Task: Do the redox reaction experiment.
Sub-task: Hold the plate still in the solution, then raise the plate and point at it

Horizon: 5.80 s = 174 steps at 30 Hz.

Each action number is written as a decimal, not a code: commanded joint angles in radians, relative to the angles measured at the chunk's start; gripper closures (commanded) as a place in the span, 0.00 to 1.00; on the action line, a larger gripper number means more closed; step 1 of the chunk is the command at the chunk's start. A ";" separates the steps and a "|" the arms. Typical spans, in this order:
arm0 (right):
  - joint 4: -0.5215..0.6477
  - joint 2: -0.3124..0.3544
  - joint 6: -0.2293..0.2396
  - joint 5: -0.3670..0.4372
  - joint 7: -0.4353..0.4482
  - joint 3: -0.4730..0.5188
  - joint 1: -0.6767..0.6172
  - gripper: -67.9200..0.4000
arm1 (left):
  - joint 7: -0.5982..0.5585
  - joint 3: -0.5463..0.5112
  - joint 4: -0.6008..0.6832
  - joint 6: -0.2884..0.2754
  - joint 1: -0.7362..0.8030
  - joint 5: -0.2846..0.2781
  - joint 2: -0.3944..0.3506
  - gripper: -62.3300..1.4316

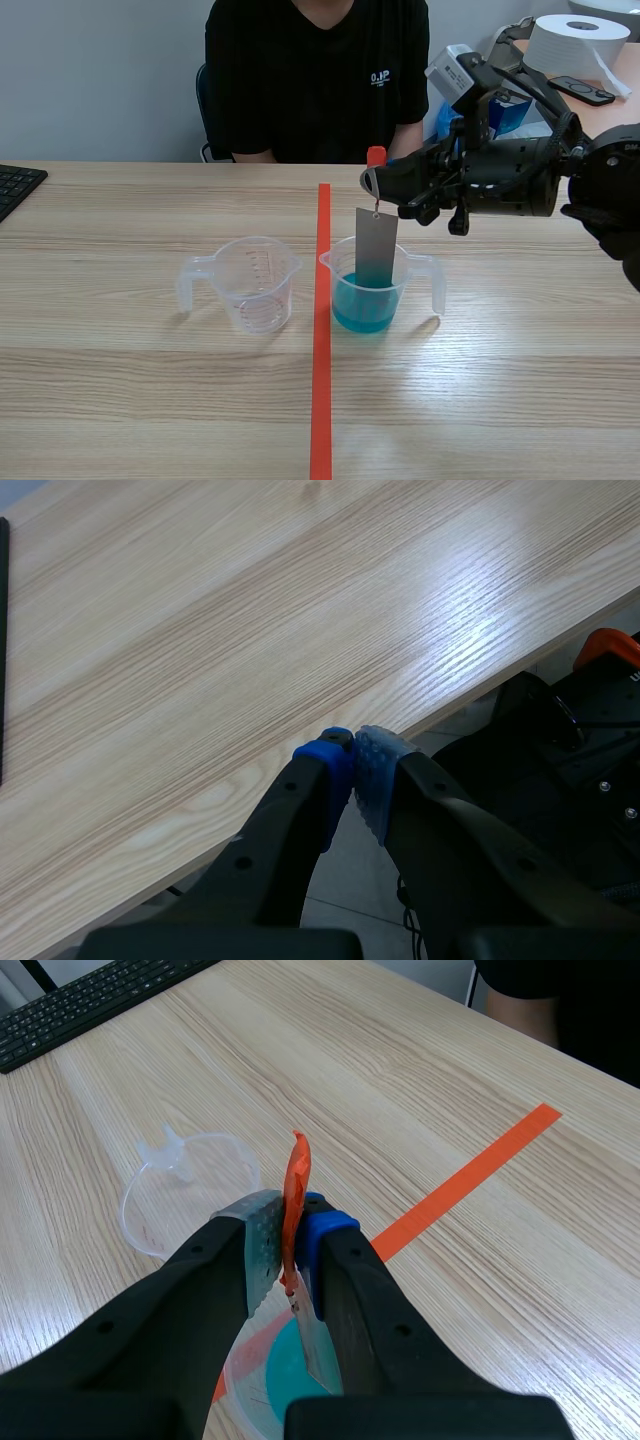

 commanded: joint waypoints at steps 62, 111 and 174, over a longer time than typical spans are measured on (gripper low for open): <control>0.452 0.072 0.008 0.317 -0.377 0.208 0.027 0.97 | -0.016 0.003 0.007 0.002 0.008 -0.006 0.005 0.91; 0.523 0.072 -0.042 0.416 -0.458 0.213 0.027 0.97 | 0.127 0.106 0.007 -0.466 -0.535 -0.088 -0.292 0.91; 0.523 0.072 -0.041 0.416 -0.458 0.213 0.027 0.97 | 0.632 0.866 -0.262 -0.549 -1.485 -0.296 0.055 0.91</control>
